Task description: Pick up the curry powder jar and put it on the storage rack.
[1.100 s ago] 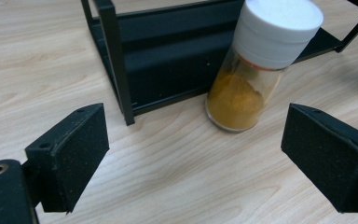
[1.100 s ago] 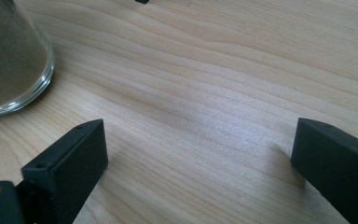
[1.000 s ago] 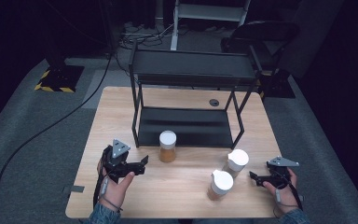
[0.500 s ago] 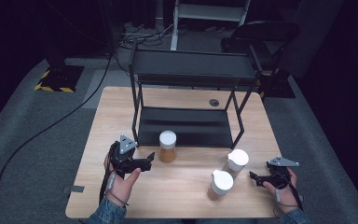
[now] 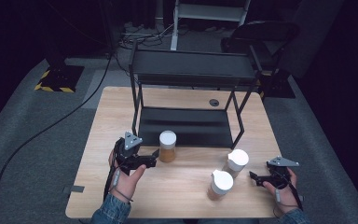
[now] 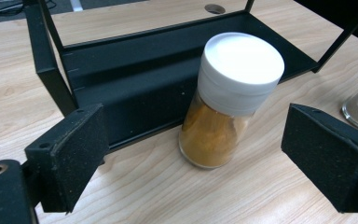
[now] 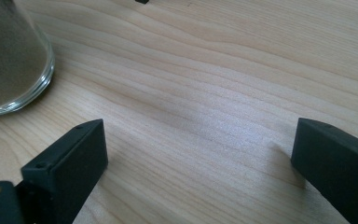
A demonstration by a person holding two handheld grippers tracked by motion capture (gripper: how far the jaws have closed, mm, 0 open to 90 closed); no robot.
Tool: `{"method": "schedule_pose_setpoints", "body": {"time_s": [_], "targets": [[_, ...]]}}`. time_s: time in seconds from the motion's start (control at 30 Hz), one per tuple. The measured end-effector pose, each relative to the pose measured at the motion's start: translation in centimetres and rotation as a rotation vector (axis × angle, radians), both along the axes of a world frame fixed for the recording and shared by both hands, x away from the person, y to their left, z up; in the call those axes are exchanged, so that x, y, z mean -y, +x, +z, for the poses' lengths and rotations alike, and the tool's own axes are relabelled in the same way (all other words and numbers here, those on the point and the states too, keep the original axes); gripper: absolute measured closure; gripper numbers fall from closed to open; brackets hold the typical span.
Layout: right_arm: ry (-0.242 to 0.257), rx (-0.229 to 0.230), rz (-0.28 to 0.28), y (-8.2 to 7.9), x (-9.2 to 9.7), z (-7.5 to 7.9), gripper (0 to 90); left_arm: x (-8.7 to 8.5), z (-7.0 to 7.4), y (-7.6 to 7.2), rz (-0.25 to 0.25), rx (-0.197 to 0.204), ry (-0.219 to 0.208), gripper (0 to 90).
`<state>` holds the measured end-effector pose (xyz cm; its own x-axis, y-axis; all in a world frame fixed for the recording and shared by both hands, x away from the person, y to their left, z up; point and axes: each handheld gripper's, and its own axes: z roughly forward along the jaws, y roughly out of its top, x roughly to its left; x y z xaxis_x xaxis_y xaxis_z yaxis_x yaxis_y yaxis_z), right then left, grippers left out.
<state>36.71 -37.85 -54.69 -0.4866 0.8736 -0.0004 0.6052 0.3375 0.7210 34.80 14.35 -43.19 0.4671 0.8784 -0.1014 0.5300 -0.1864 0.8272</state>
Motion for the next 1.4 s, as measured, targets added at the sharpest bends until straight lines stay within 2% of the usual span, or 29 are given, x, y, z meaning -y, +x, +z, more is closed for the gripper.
{"method": "schedule_pose_setpoints", "body": {"time_s": [0.3,0.53,0.87,1.4], "targets": [[0.000,0.000,0.000,0.0,0.0,0.0,3.4,1.0,0.2,0.7,-0.012,0.025,-0.013,6.8],[0.000,0.000,0.000,0.0,0.0,0.0,3.4,2.2,-0.2,1.5,-0.035,0.033,-0.020,6.4],[0.000,0.000,0.000,0.0,0.0,0.0,3.5,2.9,-0.9,2.3,-0.039,0.051,-0.014,6.0],[0.000,0.000,0.000,0.0,0.0,0.0,3.5,4.1,-2.1,3.5,-0.047,0.048,-0.020,6.0]]}}
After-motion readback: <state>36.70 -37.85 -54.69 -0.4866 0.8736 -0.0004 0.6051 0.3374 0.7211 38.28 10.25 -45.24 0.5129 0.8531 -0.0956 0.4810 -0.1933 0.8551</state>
